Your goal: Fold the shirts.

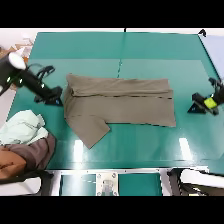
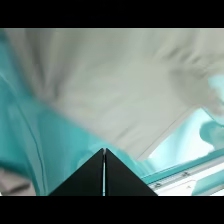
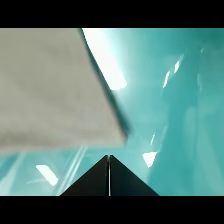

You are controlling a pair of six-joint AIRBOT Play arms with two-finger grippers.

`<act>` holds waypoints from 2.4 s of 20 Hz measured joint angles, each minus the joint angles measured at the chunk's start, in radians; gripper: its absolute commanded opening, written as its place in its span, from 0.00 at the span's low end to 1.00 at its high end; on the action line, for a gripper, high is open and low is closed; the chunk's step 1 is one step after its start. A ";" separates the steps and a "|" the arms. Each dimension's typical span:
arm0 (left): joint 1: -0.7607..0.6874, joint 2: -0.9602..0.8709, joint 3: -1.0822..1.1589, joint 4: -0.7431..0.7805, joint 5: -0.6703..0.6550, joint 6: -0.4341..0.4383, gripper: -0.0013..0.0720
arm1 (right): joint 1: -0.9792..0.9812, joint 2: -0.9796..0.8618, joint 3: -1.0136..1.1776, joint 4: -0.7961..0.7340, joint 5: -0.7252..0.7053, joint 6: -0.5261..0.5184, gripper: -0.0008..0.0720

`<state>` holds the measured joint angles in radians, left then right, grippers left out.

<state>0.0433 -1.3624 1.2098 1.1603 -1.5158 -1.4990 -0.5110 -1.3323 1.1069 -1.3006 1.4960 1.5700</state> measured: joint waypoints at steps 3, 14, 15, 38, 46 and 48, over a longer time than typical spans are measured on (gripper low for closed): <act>0.000 0.228 -0.300 0.008 0.118 -0.027 0.94 | -0.019 0.228 -0.301 0.032 -0.103 0.040 0.27; 0.002 0.378 -0.889 -0.495 0.613 0.110 0.94 | 0.013 0.404 -0.748 0.336 -0.566 0.094 0.70; 0.002 0.356 -0.902 -0.555 0.646 0.141 0.90 | 0.024 0.385 -0.756 0.373 -0.613 0.095 0.70; 0.003 0.340 -0.573 -0.439 0.379 0.212 0.04 | 0.042 0.268 -0.534 0.283 -0.480 0.070 0.03; 0.001 0.313 -0.351 -0.387 0.378 0.153 0.04 | 0.058 0.232 -0.253 0.288 -0.355 0.070 0.03; 0.001 0.241 -0.280 -0.395 0.387 0.152 0.04 | 0.082 0.181 -0.191 0.305 -0.366 0.070 0.03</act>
<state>0.0441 -1.1213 0.9298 0.7650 -1.1290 -1.3468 -0.4290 -1.1511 0.9157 -0.9955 1.1301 1.6402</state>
